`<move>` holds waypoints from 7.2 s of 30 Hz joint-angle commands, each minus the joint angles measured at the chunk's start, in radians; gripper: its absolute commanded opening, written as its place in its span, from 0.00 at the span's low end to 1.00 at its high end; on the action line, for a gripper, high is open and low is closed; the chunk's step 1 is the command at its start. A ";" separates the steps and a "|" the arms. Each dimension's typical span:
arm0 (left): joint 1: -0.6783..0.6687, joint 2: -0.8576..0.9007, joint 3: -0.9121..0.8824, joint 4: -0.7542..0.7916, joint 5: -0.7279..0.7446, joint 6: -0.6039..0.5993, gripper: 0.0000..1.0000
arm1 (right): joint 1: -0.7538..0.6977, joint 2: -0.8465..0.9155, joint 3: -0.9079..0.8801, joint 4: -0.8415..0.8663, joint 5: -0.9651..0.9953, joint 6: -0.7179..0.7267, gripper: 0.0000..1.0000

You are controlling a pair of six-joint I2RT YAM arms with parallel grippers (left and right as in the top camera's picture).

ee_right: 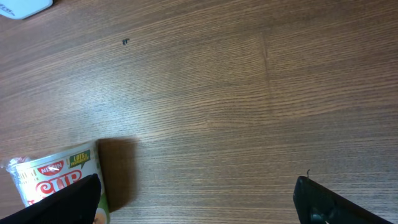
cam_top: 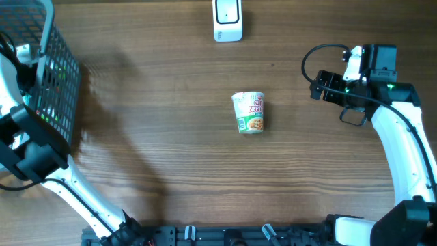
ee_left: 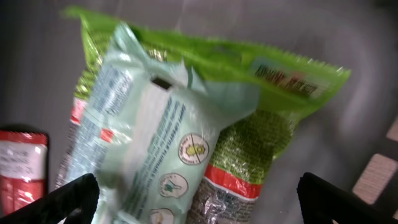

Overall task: Scan the item barcode
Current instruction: 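Grasp the green snack bag in the basket with the left gripper, then lift the green bag out and carry it beside the noodle cup, then release the green bag on the table left of the cup, then reach the left gripper into the basket and grasp the green AXE Brand box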

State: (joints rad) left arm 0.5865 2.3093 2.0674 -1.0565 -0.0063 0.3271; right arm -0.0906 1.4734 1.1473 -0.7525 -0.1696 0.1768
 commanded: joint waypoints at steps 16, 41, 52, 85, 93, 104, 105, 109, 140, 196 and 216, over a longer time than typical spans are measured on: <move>0.008 -0.003 0.007 0.000 -0.002 0.272 1.00 | -0.002 0.002 0.010 0.000 0.016 -0.018 1.00; 0.024 0.131 -0.021 -0.008 0.077 0.253 0.95 | -0.002 0.002 0.010 0.000 0.016 -0.017 1.00; 0.020 0.004 0.106 0.026 0.076 0.256 1.00 | -0.002 0.002 0.010 0.000 0.016 -0.018 1.00; 0.027 0.098 -0.080 0.124 0.008 0.289 0.27 | -0.002 0.002 0.010 0.000 0.016 -0.018 1.00; 0.026 -0.056 -0.021 0.180 0.008 0.126 0.26 | -0.002 0.002 0.010 0.000 0.016 -0.018 1.00; 0.024 -0.540 0.000 0.368 -0.014 -0.110 0.25 | -0.002 0.002 0.010 0.000 0.016 -0.018 1.00; 0.023 -0.575 0.000 0.377 -0.014 -0.129 0.25 | -0.002 0.002 0.009 0.000 0.016 -0.018 1.00; -0.015 -0.760 0.000 0.383 -0.002 -0.268 0.23 | -0.002 0.002 0.009 0.000 0.016 -0.018 1.00; -1.081 -0.352 -0.629 0.281 -0.063 -0.815 0.24 | -0.002 0.002 0.010 0.000 0.016 -0.017 1.00; 0.122 -0.285 -0.351 -0.053 -0.197 -0.326 1.00 | -0.002 0.002 0.010 0.000 0.016 -0.018 1.00; 0.202 -0.116 -0.351 0.018 -0.192 -0.305 0.96 | -0.002 0.002 0.010 0.000 0.016 -0.017 1.00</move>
State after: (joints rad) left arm 0.7830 2.1605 1.7199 -1.0386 -0.1928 0.0071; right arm -0.0906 1.4734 1.1473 -0.7551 -0.1665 0.1772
